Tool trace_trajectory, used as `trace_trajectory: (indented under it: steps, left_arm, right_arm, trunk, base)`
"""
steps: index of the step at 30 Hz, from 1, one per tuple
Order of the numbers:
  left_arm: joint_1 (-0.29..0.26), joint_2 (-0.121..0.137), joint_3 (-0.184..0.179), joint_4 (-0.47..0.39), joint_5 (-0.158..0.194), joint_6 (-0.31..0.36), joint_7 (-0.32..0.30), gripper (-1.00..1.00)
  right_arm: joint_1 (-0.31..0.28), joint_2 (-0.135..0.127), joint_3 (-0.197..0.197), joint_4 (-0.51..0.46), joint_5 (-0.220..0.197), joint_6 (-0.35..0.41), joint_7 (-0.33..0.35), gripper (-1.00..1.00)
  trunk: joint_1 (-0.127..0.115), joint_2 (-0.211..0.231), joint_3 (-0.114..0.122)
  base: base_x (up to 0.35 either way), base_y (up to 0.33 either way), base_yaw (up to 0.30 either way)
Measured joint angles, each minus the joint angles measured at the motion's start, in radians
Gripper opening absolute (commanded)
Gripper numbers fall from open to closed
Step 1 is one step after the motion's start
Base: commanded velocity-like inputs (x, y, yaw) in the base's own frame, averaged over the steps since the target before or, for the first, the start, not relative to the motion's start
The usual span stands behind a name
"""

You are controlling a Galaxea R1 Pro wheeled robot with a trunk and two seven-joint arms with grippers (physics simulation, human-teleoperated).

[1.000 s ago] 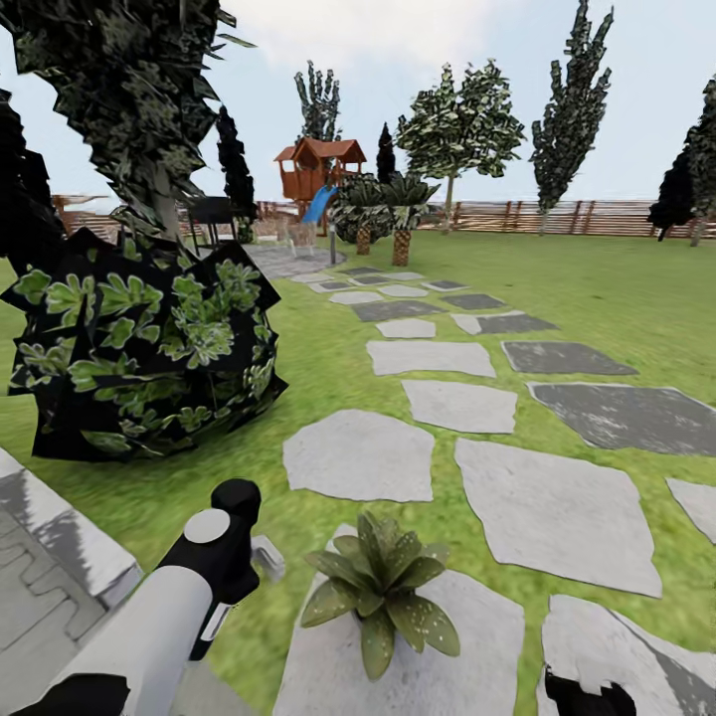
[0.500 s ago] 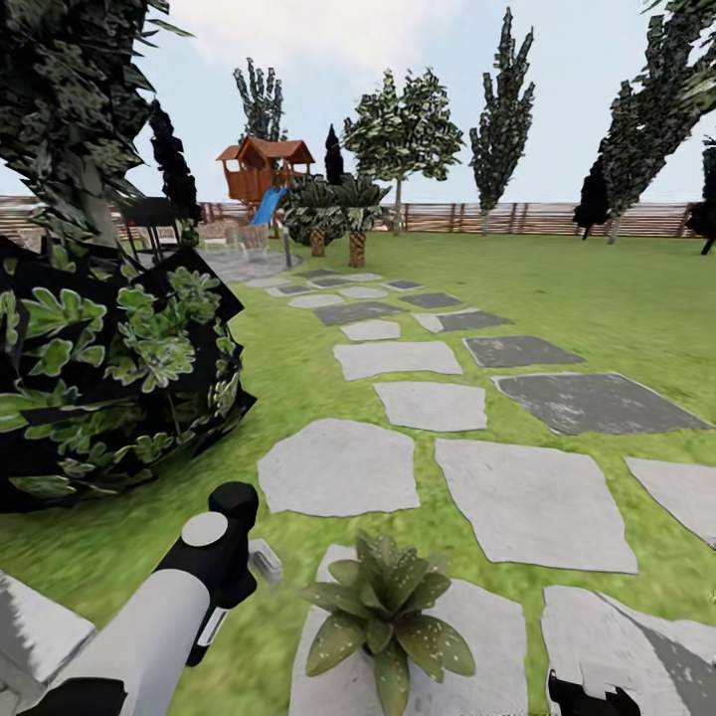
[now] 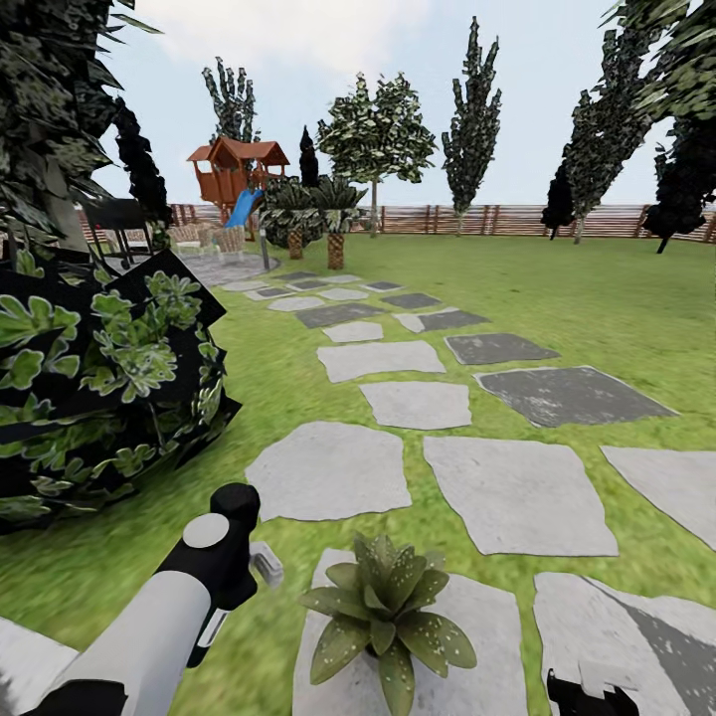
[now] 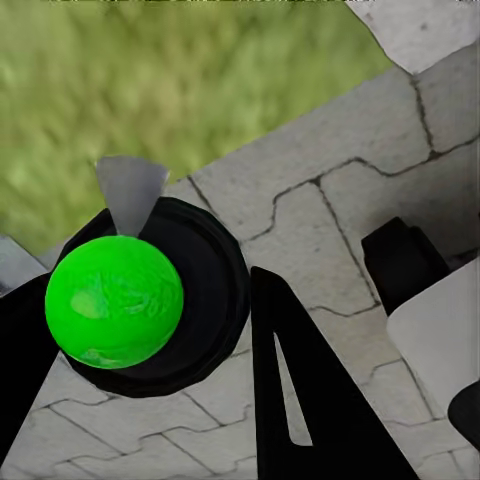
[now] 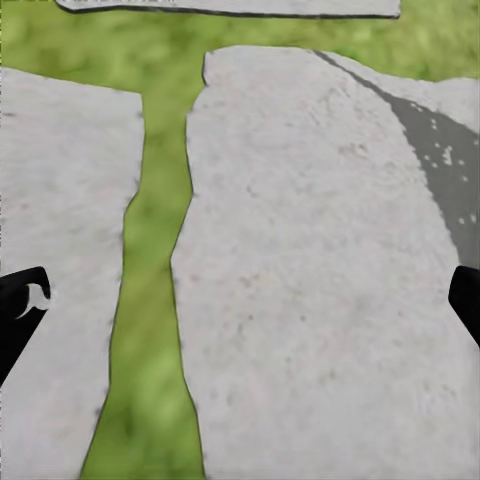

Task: Pick up the pesticide atomizer in the garden and spray insectifuge to fully cover both potted plants in the garden.

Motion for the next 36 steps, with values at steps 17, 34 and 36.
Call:
trace_trajectory:
  steps: [17, 34, 36]
  left_arm:
    - [-0.002, -0.001, 0.005, 0.0, 0.0, 0.002, 0.0, -1.0]
    - [-0.001, -0.011, 0.006, 0.005, 0.001, 0.002, 0.0, -1.0]
    - [0.0, -0.023, 0.004, 0.011, -0.001, 0.004, 0.0, -1.0]
  right_arm:
    - [0.0, 0.0, 0.0, 0.001, -0.001, 0.002, -0.003, 1.0]
    - [0.0, -0.001, 0.0, 0.001, -0.001, 0.002, -0.003, 1.0]
    - [0.0, -0.001, 0.0, 0.0, -0.001, 0.002, -0.003, 1.0]
  trunk:
    - [0.0, 0.0, 0.009]
    - [0.0, 0.0, 0.018]
    - [0.0, 0.0, 0.018]
  base:
    - [-0.001, 0.018, -0.163]
    - [0.091, 0.22, -0.22]
    - [0.015, 0.005, -0.035]
